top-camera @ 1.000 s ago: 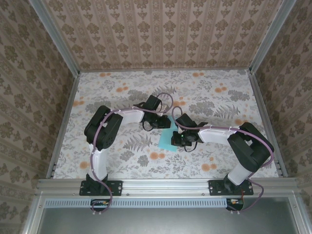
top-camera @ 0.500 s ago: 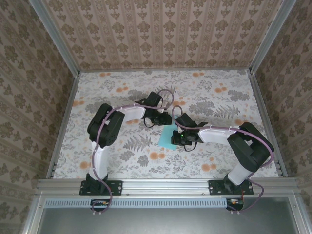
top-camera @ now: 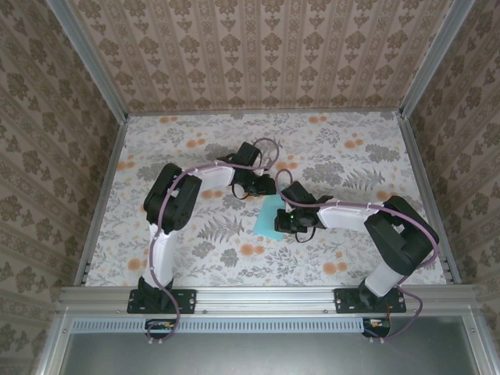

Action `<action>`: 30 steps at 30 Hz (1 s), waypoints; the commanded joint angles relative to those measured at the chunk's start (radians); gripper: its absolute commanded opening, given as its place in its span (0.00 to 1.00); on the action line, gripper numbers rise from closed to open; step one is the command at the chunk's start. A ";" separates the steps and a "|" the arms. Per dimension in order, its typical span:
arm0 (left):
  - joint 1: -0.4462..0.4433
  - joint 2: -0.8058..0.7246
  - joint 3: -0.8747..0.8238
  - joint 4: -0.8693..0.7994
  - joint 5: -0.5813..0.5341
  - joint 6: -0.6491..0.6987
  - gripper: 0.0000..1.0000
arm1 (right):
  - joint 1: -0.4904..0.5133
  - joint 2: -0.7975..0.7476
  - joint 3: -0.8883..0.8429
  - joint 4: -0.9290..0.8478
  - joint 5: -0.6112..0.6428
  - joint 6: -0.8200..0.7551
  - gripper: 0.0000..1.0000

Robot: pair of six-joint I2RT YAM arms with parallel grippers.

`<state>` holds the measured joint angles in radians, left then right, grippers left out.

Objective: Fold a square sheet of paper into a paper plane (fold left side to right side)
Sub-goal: First fold the square sheet of paper in half at the center of the table.

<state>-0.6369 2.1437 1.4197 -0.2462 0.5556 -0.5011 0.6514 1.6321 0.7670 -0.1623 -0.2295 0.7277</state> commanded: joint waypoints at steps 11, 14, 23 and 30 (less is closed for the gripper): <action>0.048 0.082 0.089 0.045 -0.120 0.001 0.26 | 0.006 0.017 -0.030 -0.237 0.014 -0.045 0.07; 0.049 0.089 0.100 0.046 -0.123 -0.002 0.27 | 0.005 0.012 -0.029 -0.246 0.015 -0.050 0.07; 0.050 0.111 0.131 0.042 -0.121 -0.013 0.28 | 0.002 -0.005 -0.031 -0.270 0.019 -0.069 0.07; 0.055 0.078 0.106 0.049 -0.126 -0.008 0.28 | -0.017 -0.008 -0.020 -0.277 0.024 -0.107 0.07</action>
<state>-0.6048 2.2150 1.5345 -0.2089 0.4999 -0.5087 0.6453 1.6051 0.7734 -0.2783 -0.2287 0.6586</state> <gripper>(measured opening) 0.278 0.069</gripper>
